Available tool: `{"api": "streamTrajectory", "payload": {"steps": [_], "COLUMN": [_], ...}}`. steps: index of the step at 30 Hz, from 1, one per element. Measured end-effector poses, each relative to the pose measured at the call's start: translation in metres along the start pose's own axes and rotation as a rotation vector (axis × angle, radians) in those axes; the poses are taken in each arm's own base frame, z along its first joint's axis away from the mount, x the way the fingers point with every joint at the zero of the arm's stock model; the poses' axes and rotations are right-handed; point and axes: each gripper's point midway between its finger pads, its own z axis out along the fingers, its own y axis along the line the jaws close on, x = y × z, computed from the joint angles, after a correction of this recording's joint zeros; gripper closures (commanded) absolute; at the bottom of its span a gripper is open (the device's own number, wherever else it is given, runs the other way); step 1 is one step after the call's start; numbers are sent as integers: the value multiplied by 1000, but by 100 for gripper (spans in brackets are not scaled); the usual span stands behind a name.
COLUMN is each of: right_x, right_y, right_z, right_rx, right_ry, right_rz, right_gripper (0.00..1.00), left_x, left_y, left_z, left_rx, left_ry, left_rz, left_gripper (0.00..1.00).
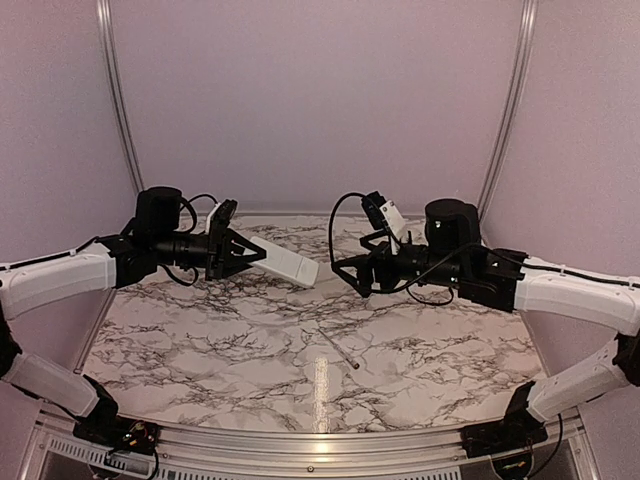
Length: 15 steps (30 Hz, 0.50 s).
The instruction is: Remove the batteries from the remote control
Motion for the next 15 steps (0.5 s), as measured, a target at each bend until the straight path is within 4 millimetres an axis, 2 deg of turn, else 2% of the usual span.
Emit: {"api": "streamTrajectory", "payload": {"steps": [4, 9, 15], "right_x": [-5, 9, 29], "right_y": [-17, -22, -30], "right_z": [-10, -5, 2], "right_rx": [37, 71, 131], "right_ry": [-9, 67, 152], "right_rz": [97, 227, 364], "right_gripper": [1, 2, 1], "left_x": [-7, -14, -15], "left_y": [-4, -5, 17], "left_z": [-5, -11, -13], "left_rx": [-10, -33, -135], "left_ry": [-52, -107, -131], "left_rz": [28, 59, 40], "left_gripper": [97, 96, 100]}}
